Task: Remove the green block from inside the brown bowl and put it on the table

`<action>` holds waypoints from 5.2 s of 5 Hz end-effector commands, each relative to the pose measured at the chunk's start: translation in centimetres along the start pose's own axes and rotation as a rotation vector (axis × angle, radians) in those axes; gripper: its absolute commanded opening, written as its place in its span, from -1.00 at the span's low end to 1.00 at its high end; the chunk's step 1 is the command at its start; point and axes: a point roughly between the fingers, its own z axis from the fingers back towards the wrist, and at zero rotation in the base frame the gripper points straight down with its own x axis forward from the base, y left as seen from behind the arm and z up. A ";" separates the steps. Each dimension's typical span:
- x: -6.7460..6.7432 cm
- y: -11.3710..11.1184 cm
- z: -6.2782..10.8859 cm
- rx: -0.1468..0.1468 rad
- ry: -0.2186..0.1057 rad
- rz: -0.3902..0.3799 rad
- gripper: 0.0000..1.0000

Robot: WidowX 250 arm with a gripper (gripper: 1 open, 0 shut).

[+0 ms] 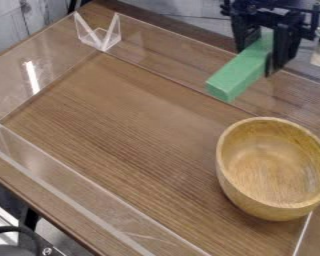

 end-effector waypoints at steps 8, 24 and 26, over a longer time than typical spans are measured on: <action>-0.7 -1.0 -1.5 0.111 -0.301 -0.074 -1.00; -9.3 4.5 -1.3 0.149 -0.312 0.019 -1.00; -9.1 4.7 -1.7 0.145 -0.316 0.031 -1.00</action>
